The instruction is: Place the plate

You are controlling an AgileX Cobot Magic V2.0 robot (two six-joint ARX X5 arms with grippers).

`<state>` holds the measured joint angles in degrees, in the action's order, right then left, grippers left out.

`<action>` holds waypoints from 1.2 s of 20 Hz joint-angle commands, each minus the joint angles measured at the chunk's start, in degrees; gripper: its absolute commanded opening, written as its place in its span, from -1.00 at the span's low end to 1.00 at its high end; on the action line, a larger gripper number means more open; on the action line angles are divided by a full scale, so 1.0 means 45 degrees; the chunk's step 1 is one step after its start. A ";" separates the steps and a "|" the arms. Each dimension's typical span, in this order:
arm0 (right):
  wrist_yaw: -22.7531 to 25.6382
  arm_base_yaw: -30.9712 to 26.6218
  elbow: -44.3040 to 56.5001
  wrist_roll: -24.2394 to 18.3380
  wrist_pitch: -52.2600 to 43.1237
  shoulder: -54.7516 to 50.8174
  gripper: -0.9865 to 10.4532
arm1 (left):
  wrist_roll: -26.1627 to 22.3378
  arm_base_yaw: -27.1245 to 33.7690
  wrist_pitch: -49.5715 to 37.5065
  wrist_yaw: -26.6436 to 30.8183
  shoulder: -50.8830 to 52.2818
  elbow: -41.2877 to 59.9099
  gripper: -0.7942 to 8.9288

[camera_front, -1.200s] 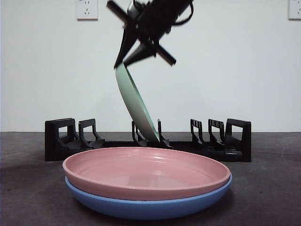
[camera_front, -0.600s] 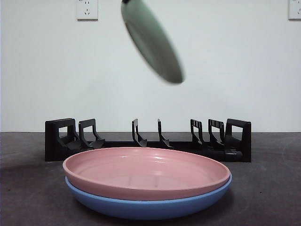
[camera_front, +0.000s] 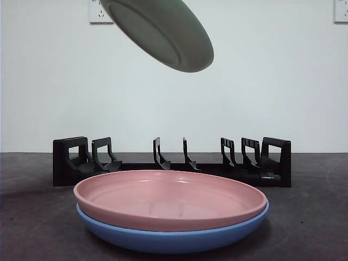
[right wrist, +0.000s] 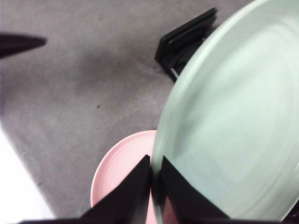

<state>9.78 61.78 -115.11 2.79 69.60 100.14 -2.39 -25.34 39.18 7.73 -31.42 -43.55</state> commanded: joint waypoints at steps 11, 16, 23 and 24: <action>-0.1501 0.1219 1.1472 0.1656 -0.7762 -0.6047 -0.80 | -0.0160 -0.0029 -0.0136 0.0049 -0.0024 -0.0223 -0.32; -0.0976 0.1491 1.2429 -0.0199 -0.7004 -0.6023 -0.80 | 0.0019 -0.0029 -0.0087 0.0049 -0.0024 -0.0223 -0.32; -0.0442 0.1481 1.2424 -0.1695 -0.6130 -0.5236 -0.80 | 0.0019 -0.0029 -0.0083 0.0053 -0.0024 -0.0223 -0.32; -0.0442 0.1491 1.2424 -0.1875 -0.6135 -0.5051 -0.80 | 0.0019 -0.0029 -0.0087 0.0053 -0.0024 -0.0223 -0.32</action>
<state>7.51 67.68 -58.24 -3.84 42.59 76.88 -2.33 -25.34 39.22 7.73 -31.42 -43.55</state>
